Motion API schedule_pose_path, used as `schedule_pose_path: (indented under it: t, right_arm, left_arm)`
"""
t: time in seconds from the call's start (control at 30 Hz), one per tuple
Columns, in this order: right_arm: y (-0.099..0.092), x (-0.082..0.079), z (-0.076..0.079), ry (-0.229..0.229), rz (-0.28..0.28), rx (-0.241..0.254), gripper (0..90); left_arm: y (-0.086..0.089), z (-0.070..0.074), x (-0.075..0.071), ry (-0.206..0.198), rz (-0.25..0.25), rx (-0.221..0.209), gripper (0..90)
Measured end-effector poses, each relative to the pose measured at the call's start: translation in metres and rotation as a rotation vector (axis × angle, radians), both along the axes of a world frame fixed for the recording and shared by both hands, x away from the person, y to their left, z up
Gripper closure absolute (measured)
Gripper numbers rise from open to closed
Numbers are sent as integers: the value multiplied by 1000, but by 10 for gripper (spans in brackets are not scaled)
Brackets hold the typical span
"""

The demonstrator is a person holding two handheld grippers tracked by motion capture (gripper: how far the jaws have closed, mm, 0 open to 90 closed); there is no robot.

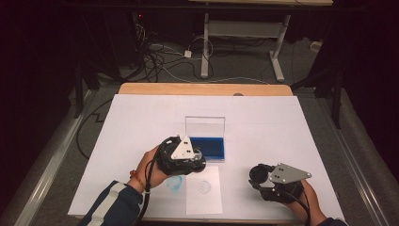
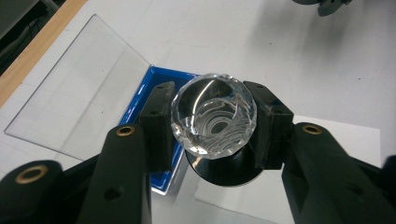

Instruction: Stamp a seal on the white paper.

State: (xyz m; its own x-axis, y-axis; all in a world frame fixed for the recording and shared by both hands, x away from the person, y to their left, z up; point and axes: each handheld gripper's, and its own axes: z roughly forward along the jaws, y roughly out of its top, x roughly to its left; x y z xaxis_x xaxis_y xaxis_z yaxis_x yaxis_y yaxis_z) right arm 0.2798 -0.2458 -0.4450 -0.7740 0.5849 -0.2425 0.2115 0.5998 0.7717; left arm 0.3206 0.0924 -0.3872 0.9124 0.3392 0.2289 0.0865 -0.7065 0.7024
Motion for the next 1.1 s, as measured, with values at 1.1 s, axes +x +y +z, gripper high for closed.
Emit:
schedule_pose_path:
  t: [1.1]
  right_arm:
    - [1,2,-3,16,7,-21,386]
  left_arm:
    - [-18,-43,-16,79,-91,57,549]
